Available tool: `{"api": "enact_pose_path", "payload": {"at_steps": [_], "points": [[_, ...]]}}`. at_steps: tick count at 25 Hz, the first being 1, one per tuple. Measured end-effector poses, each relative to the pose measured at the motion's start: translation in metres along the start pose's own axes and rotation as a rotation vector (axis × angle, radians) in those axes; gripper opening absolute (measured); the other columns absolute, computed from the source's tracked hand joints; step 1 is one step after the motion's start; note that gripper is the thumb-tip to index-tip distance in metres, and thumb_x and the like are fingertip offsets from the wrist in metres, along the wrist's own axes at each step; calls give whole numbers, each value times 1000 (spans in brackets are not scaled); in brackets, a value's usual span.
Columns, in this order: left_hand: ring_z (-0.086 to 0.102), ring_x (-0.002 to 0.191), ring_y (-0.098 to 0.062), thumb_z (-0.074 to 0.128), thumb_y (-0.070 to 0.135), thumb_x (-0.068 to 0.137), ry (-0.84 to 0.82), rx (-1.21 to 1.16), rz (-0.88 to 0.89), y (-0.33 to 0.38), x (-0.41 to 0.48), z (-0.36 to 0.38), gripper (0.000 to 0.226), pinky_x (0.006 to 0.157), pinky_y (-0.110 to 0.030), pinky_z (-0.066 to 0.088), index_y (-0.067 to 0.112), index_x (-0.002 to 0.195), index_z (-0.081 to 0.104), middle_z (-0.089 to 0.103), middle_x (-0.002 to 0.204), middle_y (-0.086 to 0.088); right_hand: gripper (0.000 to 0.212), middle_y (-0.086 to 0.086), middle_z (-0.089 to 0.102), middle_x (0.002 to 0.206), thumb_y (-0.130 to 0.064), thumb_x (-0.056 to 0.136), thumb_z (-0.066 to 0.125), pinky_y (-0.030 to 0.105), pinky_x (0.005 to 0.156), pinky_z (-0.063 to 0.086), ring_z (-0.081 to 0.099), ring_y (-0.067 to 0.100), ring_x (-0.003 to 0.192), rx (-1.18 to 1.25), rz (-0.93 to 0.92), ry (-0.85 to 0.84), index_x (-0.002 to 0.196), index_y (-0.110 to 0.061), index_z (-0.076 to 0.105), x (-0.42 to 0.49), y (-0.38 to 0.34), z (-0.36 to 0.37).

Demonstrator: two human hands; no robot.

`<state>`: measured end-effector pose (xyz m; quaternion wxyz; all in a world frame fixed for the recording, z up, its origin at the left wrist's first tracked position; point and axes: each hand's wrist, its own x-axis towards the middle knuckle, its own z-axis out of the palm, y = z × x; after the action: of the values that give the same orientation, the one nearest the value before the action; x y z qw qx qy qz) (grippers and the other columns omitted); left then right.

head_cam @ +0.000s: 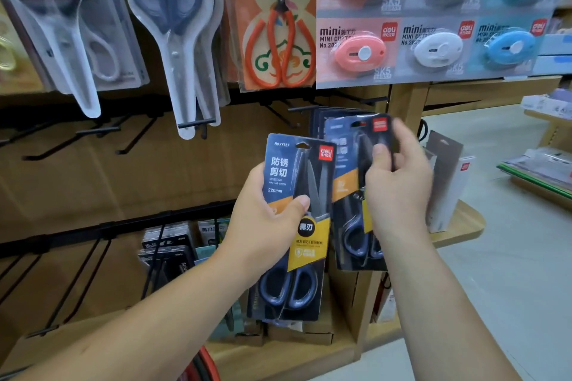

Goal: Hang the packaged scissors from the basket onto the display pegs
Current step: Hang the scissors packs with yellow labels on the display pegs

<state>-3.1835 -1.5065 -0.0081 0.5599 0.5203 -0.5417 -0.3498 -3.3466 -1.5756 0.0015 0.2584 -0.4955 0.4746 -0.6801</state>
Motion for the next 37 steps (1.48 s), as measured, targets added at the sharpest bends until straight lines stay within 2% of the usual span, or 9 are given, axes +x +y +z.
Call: {"api": "enact_pose_path", "payload": {"at_steps": [3, 6, 8, 14, 21, 25, 30, 34, 37], "points": [[76, 101, -5, 68, 10, 101, -22, 3, -5, -1, 2, -4, 59, 74, -15, 59, 36, 149, 45, 75, 119, 14, 42, -1, 71, 126, -19, 106, 57, 36, 101, 57, 66, 14, 116, -45, -152, 142, 143, -38, 57, 11, 3, -3], [76, 95, -2, 68, 6, 100, 6, -19, -23, 3, 3, -6, 80, 67, -10, 55, 41, 161, 28, 67, 131, 9, 32, 1, 66, 111, -14, 104, 59, 2, 87, 39, 57, 11, 102, -209, -233, 207, 133, -24, 69, 10, 8, 6], [77, 92, -5, 71, 6, 98, 32, -6, -5, 4, 3, -8, 81, 65, -11, 56, 47, 156, 32, 69, 121, 3, 31, 0, 55, 103, -11, 105, 58, -4, 77, 32, 45, 6, 90, -274, -224, 233, 132, -17, 72, 8, 12, 16], [78, 96, -10, 73, 1, 96, 49, -23, -1, 9, 5, -18, 78, 69, -16, 59, 39, 157, 42, 72, 118, 5, 38, -1, 46, 109, -21, 108, 53, 22, 70, 40, 46, 14, 91, -528, -120, 95, 145, -23, 62, 11, 2, 29], [74, 103, -1, 71, 0, 96, -36, -47, 71, 12, 16, 22, 83, 83, -19, 60, 33, 163, 34, 70, 128, 16, 21, -5, 75, 79, -37, 101, 63, 26, 73, 57, 71, 10, 78, -297, -109, -126, 95, -21, 76, 24, -15, -10], [68, 93, -19, 69, 0, 99, -51, -100, 104, 6, 29, 57, 85, 94, -51, 61, 36, 164, 29, 73, 94, 16, 13, -3, 77, 74, -32, 94, 77, 50, 61, 65, 75, 14, 64, -168, 111, -254, 101, -21, 74, 31, -9, -33], [69, 105, 5, 73, 11, 98, -1, -7, 131, 3, 49, 72, 86, 101, -23, 56, 33, 166, 25, 50, 159, 6, 25, -9, 68, 71, -45, 86, 83, 39, 73, 59, 70, 17, 74, -358, -67, 61, 89, -25, 67, 33, -3, -27], [64, 124, -6, 81, 34, 89, 47, 131, 145, -4, 64, 71, 94, 112, -38, 51, 30, 165, 27, 58, 146, -10, 12, -12, 65, 73, -33, 94, 75, 7, 58, 39, 62, 5, 70, -454, -127, 83, 95, -22, 76, 27, 2, -20], [58, 136, -18, 78, 44, 86, 62, 213, 150, -6, 73, 71, 99, 113, -43, 51, 28, 166, 23, 62, 142, 3, 13, -6, 71, 81, -33, 94, 72, 25, 64, 48, 67, 18, 82, -530, -153, 119, 98, -23, 78, 21, 3, -13]]}}
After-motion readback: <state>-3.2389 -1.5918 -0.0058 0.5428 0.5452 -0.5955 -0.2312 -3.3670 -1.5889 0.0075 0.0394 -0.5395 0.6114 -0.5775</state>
